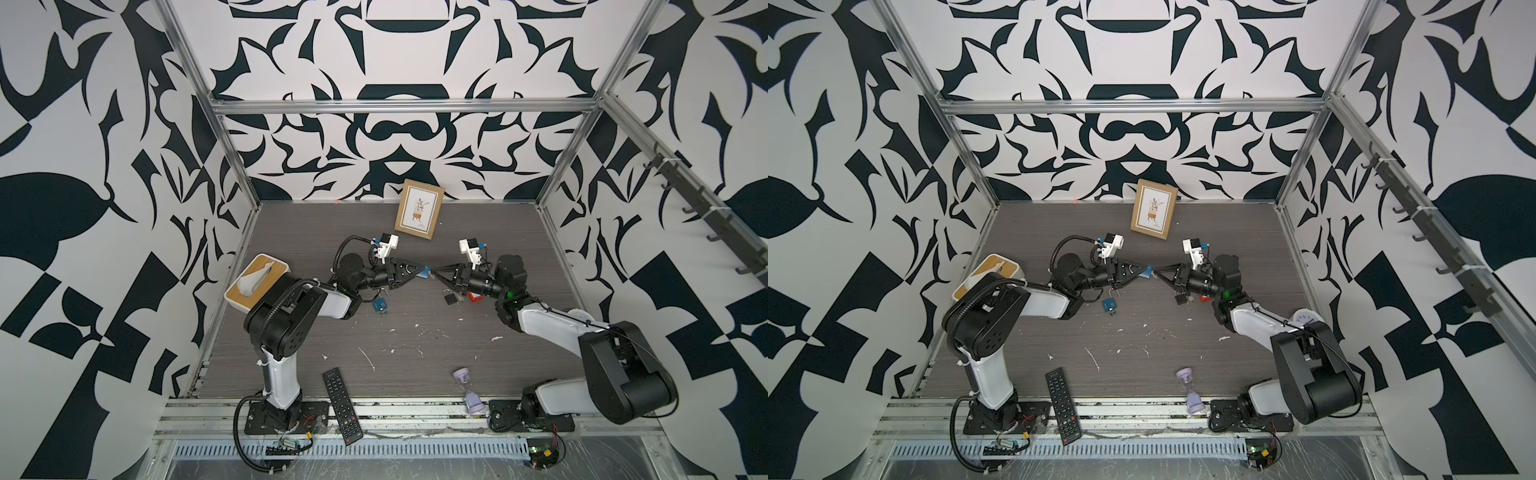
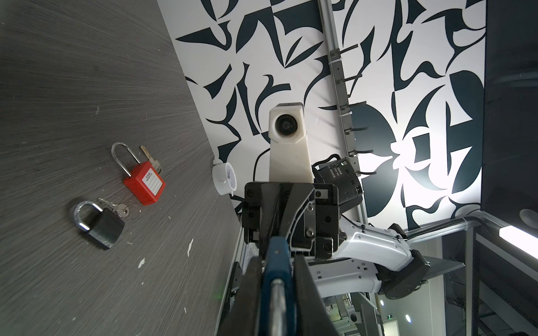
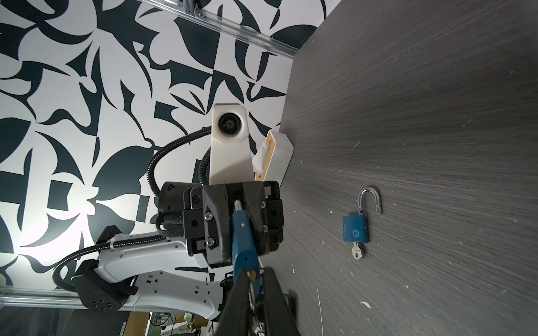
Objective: Lock with the key
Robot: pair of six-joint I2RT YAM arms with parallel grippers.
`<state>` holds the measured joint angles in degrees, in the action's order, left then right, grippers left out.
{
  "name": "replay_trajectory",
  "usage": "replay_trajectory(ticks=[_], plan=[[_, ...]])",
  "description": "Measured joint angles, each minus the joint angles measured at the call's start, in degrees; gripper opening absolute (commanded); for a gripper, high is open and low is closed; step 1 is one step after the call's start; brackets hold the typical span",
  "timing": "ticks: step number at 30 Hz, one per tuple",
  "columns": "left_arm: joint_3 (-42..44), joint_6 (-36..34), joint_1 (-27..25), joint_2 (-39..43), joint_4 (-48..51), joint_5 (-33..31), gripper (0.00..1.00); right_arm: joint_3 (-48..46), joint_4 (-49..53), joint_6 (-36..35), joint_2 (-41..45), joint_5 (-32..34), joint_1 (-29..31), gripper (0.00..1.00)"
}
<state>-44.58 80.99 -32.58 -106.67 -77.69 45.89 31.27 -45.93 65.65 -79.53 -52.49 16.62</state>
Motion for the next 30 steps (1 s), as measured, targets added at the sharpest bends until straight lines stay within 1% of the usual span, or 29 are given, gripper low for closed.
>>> replay_trajectory(ticks=[5,11,23,30], plan=[[0.00,0.00,0.00,-0.02,-0.02,0.00,0.00,0.00,-0.44,0.04,-0.02,0.20,0.24,0.09],[0.00,-0.04,0.00,-0.11,-0.11,-0.04,0.00,-0.13,-1.20,0.46,-0.02,0.66,0.31,0.00],[0.00,-0.04,0.42,-0.85,-0.22,0.31,0.00,-1.07,-2.03,0.52,-0.04,1.31,0.35,0.00],[0.13,-0.07,1.29,-0.85,-0.55,0.94,0.00,-2.32,-4.57,1.16,-0.04,0.55,-1.14,0.00]])
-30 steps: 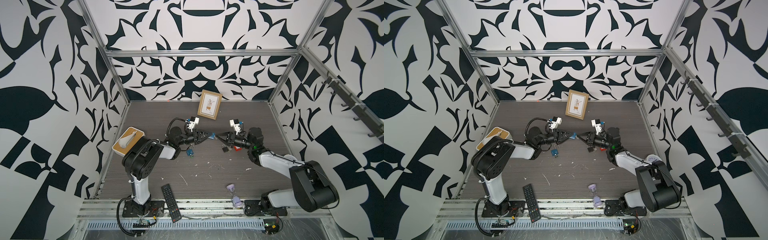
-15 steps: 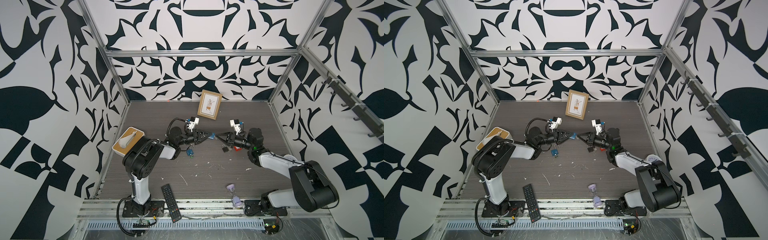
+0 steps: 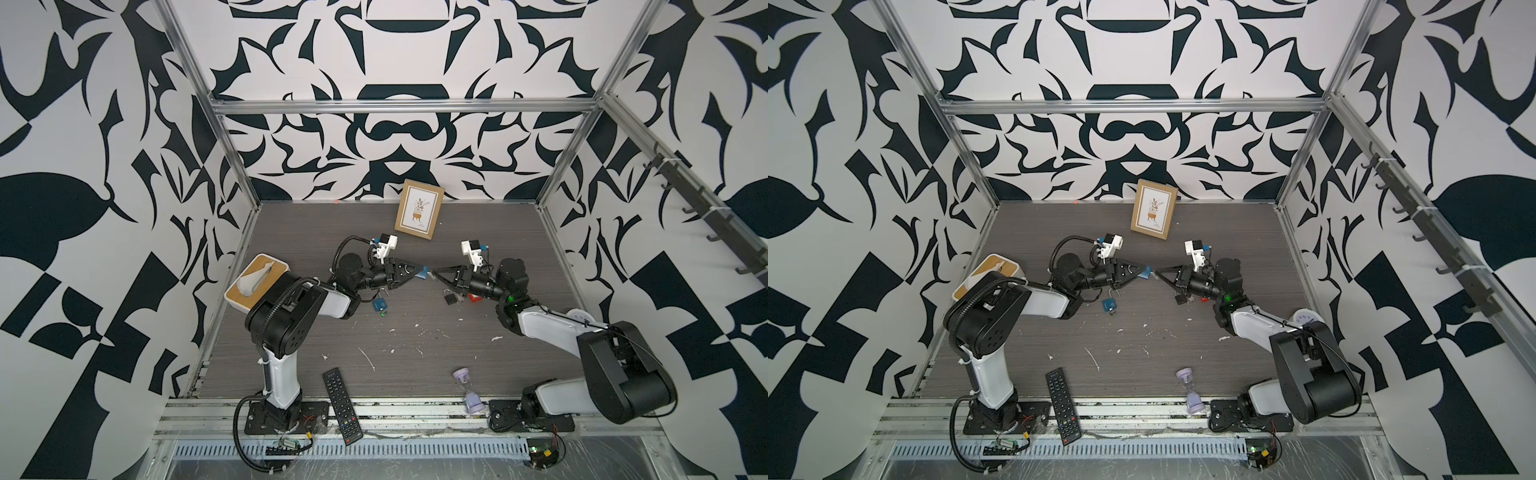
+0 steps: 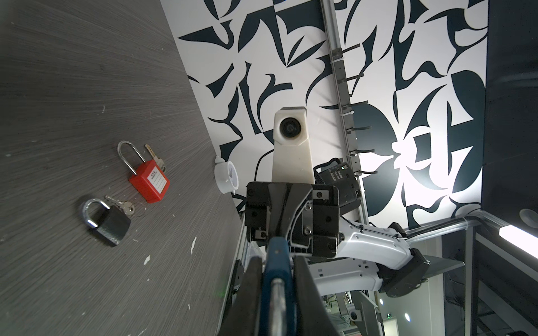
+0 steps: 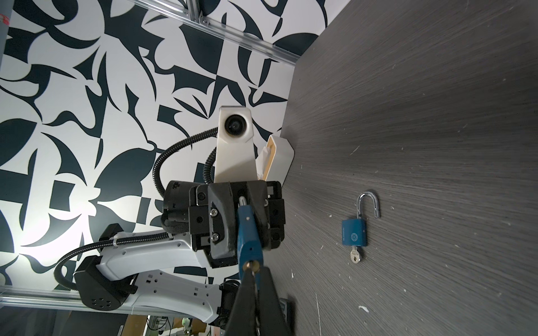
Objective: Lock with the key
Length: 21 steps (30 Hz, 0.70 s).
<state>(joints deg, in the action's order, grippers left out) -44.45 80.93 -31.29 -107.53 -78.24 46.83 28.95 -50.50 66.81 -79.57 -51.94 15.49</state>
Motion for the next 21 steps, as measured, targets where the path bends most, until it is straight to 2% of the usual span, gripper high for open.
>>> replay_trajectory(ticks=[9,12,16,21], plan=[[0.13,-0.35,2.01,0.00,0.00,0.28,0.00,-0.31,-1.16,0.68,0.00,-1.66,-1.20,0.00],[0.31,-0.68,2.67,0.00,-0.04,0.90,0.00,-0.31,1.20,0.15,0.28,-0.72,-1.27,0.00],[1.03,-1.49,3.17,0.00,0.09,2.23,0.00,-0.94,9.90,-2.58,3.91,6.40,-1.22,0.00],[1.03,-2.10,3.28,-0.44,0.02,3.72,0.00,-1.22,23.78,-6.86,12.13,21.77,2.21,0.00]])
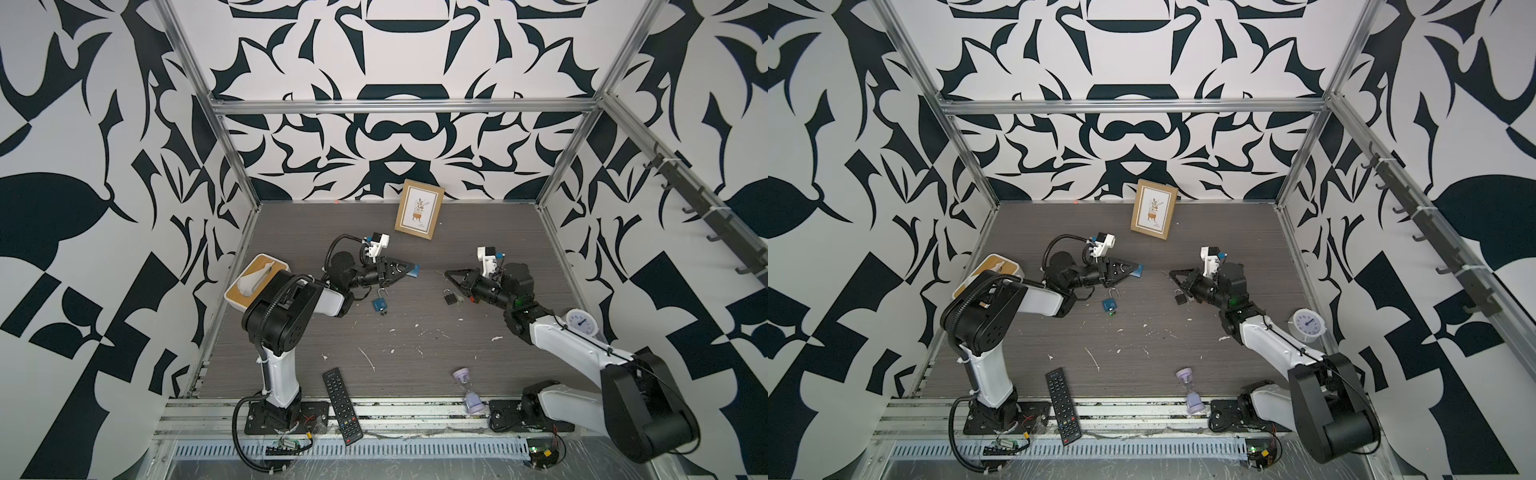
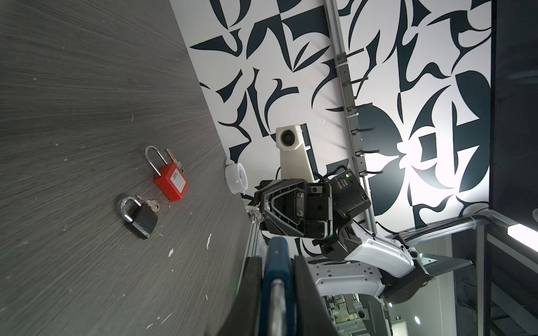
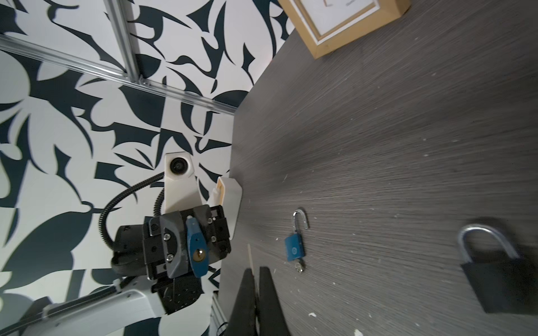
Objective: Lock with the key
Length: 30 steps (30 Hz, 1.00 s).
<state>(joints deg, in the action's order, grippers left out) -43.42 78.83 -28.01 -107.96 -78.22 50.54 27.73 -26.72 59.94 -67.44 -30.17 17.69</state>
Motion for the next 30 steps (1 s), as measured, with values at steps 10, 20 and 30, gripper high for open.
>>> replay_trajectory(ticks=[10,20,30], plan=[[0.92,-1.18,0.00,-2.08,0.15,1.57,0.00,0.11,4.24,-0.59,-9.33,15.63,8.44,0.00],[0.68,-7.69,0.00,-2.21,12.09,1.25,0.00,0.15,0.59,2.05,-17.66,24.13,10.75,0.00],[-0.68,-21.27,-0.02,5.14,36.74,-5.38,0.00,0.31,-2.45,6.23,-21.64,30.47,14.53,0.00]])
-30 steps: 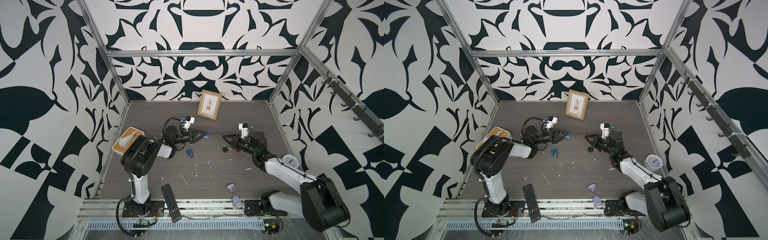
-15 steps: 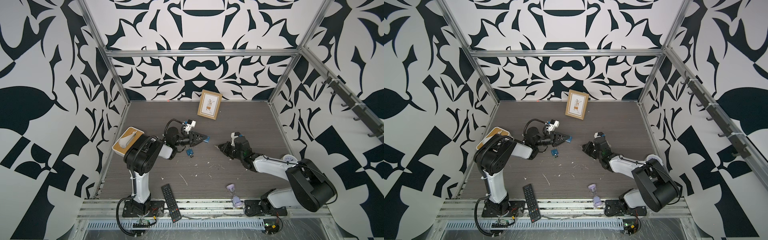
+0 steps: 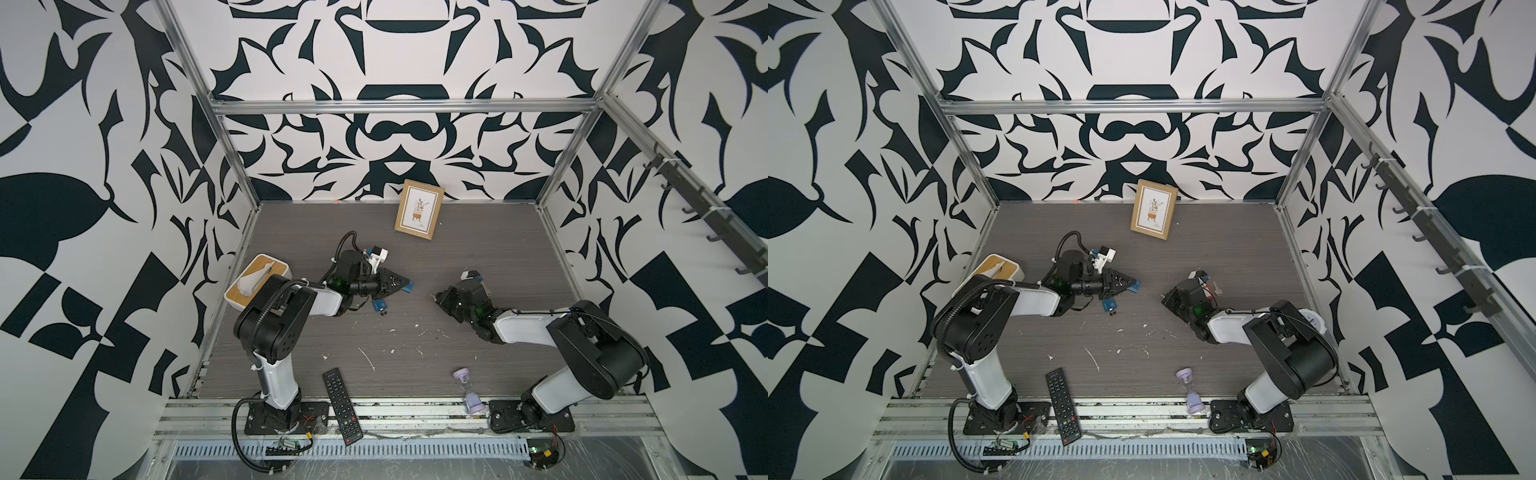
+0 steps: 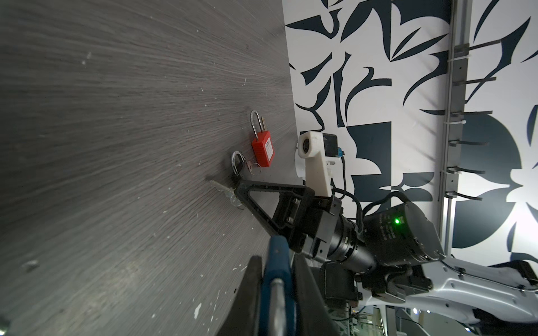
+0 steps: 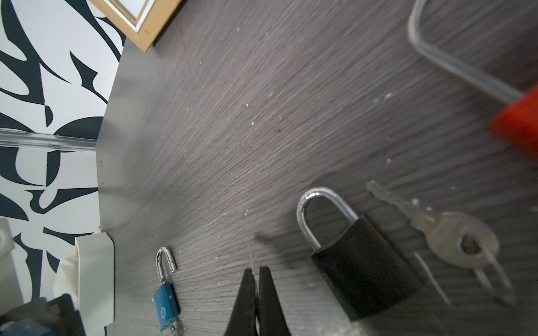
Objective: Lock with the key
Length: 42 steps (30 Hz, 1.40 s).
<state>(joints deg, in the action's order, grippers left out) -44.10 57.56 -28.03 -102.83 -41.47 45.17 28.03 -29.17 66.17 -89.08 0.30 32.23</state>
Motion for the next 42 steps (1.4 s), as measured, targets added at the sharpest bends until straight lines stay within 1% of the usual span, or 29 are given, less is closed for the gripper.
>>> replay_trajectory(ticks=[9,14,18,21,24,28,33,36,39,42], plan=[[-1.07,-5.70,-0.39,3.13,6.45,-1.20,0.00,-0.37,-1.60,5.51,-0.66,6.67,3.50,0.00],[-1.97,-7.30,-1.40,3.13,8.35,-1.77,0.05,-0.52,-2.69,7.34,-1.53,7.87,3.89,0.00],[-1.97,-7.93,-2.14,3.13,9.16,-1.90,0.05,-0.79,-3.74,8.66,-2.62,8.37,3.93,0.02],[-1.97,-8.13,-2.36,3.13,9.57,-1.92,0.05,-1.25,-5.38,9.18,-3.15,8.57,3.96,0.05],[-1.97,-8.13,-2.38,3.13,9.70,-1.99,0.05,-2.08,-7.15,9.84,-3.54,8.76,4.04,0.11],[-1.97,-8.15,-2.38,3.15,9.75,-2.47,0.05,-2.69,-7.10,10.19,-3.65,8.90,4.04,0.19],[-1.97,-8.17,-2.38,3.15,9.84,-2.82,0.05,-2.84,-7.08,10.16,-3.43,9.01,4.09,0.26],[-1.97,-8.31,-2.43,3.15,10.08,-2.97,0.05,-3.04,-7.06,9.86,-2.64,8.98,4.15,0.28],[-2.08,-9.20,-2.43,3.17,11.34,-3.48,0.01,-3.54,-6.05,8.98,-0.26,8.98,4.15,0.28],[-3.93,-11.72,-2.67,3.21,16.46,-5.09,0.00,-4.33,-4.17,6.86,4.52,9.44,4.15,0.28]])
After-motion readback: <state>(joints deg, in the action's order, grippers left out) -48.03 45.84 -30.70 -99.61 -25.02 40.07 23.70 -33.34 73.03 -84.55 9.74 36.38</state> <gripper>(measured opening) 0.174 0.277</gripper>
